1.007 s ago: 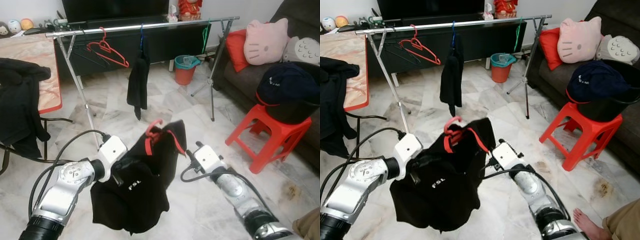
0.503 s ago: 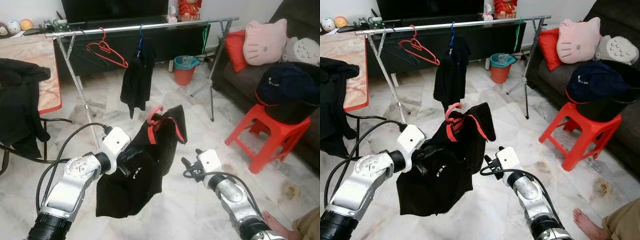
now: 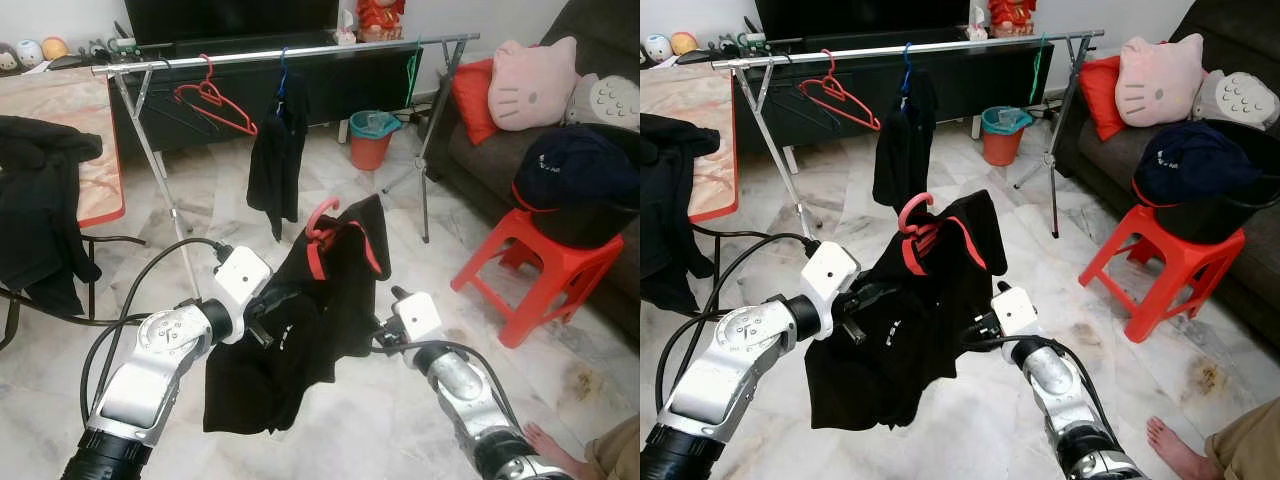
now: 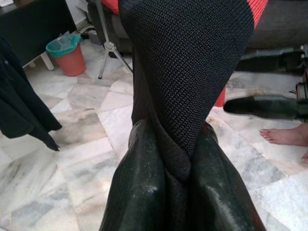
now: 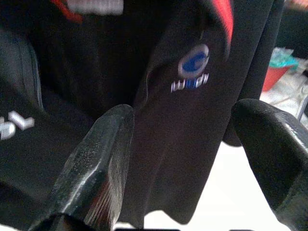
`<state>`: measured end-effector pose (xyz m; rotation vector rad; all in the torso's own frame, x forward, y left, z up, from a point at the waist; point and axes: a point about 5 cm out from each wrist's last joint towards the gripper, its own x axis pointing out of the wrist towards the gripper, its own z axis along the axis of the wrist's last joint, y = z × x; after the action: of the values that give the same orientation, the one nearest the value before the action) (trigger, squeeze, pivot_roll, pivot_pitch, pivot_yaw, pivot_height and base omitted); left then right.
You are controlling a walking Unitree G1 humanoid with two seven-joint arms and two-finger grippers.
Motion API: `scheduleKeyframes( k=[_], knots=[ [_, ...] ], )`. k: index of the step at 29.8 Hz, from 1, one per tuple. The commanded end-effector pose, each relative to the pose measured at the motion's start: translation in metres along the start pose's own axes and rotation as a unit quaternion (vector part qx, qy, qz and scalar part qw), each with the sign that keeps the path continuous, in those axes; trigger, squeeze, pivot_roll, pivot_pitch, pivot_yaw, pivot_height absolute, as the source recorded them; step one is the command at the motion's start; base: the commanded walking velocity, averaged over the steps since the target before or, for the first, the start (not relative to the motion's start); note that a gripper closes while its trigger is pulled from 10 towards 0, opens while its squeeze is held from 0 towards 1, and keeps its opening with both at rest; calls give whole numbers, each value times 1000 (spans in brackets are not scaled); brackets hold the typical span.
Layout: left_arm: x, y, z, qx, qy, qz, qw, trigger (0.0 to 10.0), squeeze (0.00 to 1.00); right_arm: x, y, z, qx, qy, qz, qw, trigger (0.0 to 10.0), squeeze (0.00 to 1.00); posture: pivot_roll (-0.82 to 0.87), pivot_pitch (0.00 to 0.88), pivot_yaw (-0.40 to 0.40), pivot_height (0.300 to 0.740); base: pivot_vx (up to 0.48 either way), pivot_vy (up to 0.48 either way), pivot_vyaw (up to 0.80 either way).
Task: Hang hanger
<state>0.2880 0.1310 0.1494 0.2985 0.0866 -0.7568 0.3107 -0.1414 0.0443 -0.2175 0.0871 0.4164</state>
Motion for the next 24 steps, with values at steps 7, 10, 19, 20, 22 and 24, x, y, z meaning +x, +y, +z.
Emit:
scheduleKeyframes(
  k=[7,10,19,20,22,24],
  knots=[
    [1,-9,13,4,-29,-9,1000,10000,0,14,-9,24,7,-48,-44,998,10000,0,90,0,-46,740,0,0,0],
    [2,-11,13,2,-29,-10,1000,10000,0,15,-9,24,7,-43,-51,998,10000,0,90,0,-46,740,0,0,0],
    [2,-11,15,6,-30,-13,999,10000,0,13,-8,12,15,-8,-68,998,10000,0,93,0,-46,740,0,0,0],
    [2,-12,16,6,-31,-16,999,10000,0,13,-8,12,14,-7,-70,997,10000,0,93,0,-46,740,0,0,0],
    [1,-14,16,5,-29,-25,999,10000,0,13,-9,12,10,-5,-76,997,10000,0,92,0,-45,740,0,0,0],
    [-3,-20,15,11,-20,-50,998,10000,0,14,-9,13,4,-6,-82,997,10000,0,92,0,-45,740,0,0,0]
  ],
)
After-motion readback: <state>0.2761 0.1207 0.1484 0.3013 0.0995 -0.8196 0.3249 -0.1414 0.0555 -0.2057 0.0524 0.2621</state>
